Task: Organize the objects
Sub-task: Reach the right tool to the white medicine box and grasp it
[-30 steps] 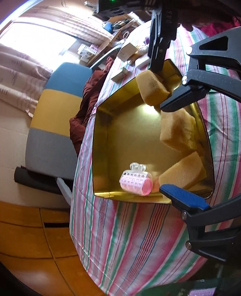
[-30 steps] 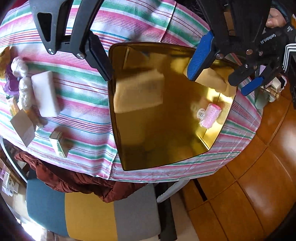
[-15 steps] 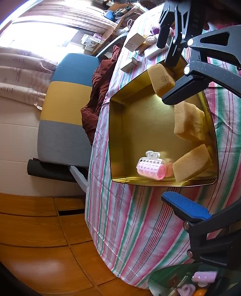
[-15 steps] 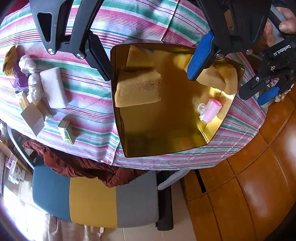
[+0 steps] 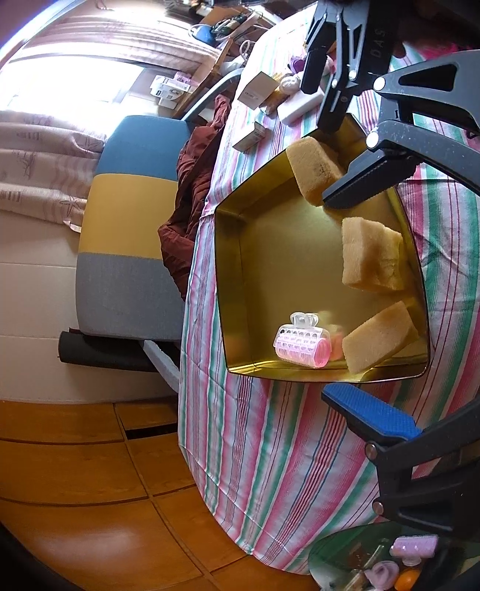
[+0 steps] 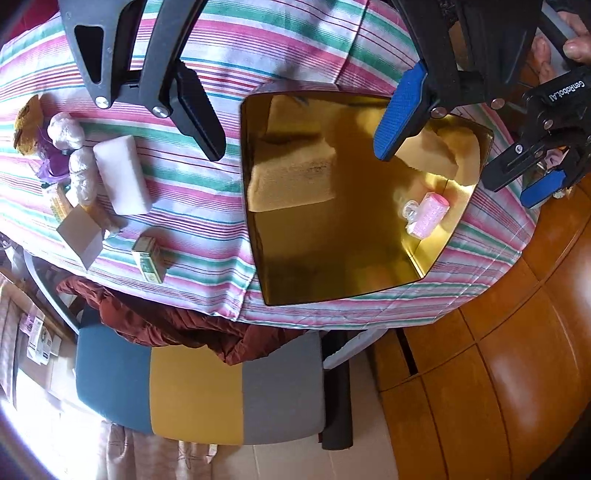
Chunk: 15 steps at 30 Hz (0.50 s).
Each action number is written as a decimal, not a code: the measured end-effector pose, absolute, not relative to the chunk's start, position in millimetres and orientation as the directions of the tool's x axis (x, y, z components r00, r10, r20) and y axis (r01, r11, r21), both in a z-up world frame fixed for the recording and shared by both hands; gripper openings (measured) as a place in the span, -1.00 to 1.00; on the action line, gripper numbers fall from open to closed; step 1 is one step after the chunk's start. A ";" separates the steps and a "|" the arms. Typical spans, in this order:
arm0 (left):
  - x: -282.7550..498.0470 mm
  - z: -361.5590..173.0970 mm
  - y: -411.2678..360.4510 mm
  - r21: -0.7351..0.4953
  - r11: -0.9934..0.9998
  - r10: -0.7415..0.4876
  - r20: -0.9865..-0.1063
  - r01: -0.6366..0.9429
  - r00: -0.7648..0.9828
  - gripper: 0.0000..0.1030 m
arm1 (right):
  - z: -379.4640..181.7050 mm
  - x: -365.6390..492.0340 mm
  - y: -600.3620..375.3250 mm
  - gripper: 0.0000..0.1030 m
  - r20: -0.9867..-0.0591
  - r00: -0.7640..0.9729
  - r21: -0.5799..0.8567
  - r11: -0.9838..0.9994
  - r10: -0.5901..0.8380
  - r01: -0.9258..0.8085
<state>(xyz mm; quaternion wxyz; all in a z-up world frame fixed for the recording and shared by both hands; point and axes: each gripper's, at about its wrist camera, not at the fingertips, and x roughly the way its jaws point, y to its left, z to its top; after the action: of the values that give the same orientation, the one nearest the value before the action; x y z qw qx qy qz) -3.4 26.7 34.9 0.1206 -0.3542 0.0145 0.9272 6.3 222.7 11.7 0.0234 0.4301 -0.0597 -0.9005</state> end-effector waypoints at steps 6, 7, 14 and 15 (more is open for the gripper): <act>-2.3 36.0 34.7 -0.049 -0.966 0.222 -0.663 -0.254 -0.715 0.86 | 9.8 8.2 252.1 0.63 -0.773 -0.632 0.135 -0.988 -0.057 -0.077; -2.1 36.1 36.2 -0.049 -0.965 0.225 -0.662 -0.259 -0.715 0.86 | 8.7 8.4 258.6 0.63 -0.775 -0.630 0.141 -0.986 -0.051 -0.093; -4.6 35.7 49.0 -0.049 -0.955 0.250 -0.667 -0.294 -0.701 0.86 | -0.9 14.8 318.4 0.63 -0.795 -0.607 0.164 -0.958 0.012 -0.234; -5.4 35.3 51.0 -0.048 -0.953 0.253 -0.669 -0.299 -0.699 0.86 | -2.1 16.1 329.6 0.63 -0.799 -0.601 0.164 -0.952 0.026 -0.260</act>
<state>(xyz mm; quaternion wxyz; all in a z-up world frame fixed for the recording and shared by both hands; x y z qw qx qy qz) -5.4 51.0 35.3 0.1498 -0.3579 0.0324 0.9211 16.1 329.6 -2.1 -0.0809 0.4392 -0.1329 -0.8848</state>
